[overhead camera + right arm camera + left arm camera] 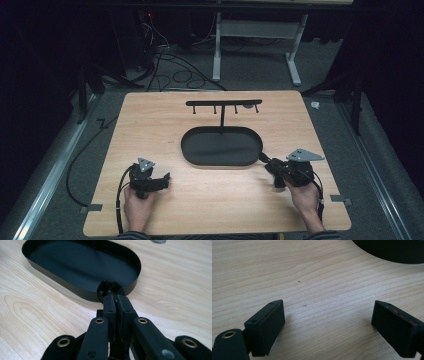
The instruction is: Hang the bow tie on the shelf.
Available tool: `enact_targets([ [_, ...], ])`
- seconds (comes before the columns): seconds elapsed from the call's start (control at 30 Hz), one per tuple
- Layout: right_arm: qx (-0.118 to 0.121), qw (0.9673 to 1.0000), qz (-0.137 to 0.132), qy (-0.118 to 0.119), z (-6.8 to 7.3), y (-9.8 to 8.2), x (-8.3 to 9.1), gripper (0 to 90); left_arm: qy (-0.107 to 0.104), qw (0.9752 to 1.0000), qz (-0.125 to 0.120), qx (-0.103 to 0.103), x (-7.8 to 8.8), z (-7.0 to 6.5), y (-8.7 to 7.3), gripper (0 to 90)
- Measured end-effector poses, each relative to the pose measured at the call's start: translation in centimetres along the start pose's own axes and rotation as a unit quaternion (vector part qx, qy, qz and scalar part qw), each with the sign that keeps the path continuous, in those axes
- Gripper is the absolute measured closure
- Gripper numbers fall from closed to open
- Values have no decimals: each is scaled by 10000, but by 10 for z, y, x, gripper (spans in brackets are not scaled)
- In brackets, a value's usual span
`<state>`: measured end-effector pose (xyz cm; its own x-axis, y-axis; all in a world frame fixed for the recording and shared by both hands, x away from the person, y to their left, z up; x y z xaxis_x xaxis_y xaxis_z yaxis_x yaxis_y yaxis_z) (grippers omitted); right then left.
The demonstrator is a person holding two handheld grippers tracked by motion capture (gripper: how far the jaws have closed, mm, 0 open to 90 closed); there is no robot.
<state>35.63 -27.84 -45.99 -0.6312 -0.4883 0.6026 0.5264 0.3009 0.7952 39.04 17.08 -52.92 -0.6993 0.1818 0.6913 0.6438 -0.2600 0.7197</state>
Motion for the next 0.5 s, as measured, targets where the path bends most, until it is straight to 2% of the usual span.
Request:
enact_targets([
  [0.17, 96, 9999, -97, 29, 2, 7, 7, 877, 0, 10000, -1, 1, 0, 0, 0, 119],
  [0.33, 43, 9997, -206, 107, 3, 13, 12, 878, 0, 10000, -1, 1, 0, 0, 0, 119],
  [0.5, 97, 9993, -312, 184, 2, 22, 17, 879, 0, 10000, -1, 0, 0, 0, 0, 119],
])
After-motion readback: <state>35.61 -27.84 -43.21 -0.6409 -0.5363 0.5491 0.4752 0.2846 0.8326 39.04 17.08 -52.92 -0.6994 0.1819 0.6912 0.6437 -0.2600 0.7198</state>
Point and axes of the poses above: each handheld gripper's, and its own axes: x roughly backward along the jaws, y roughly out of its top, z roughly to its left, the point moved 3 cm from there along -x, roughly forward along the jaws, and after that the axes turned 7 degrees about y, right-handed, at the moved point
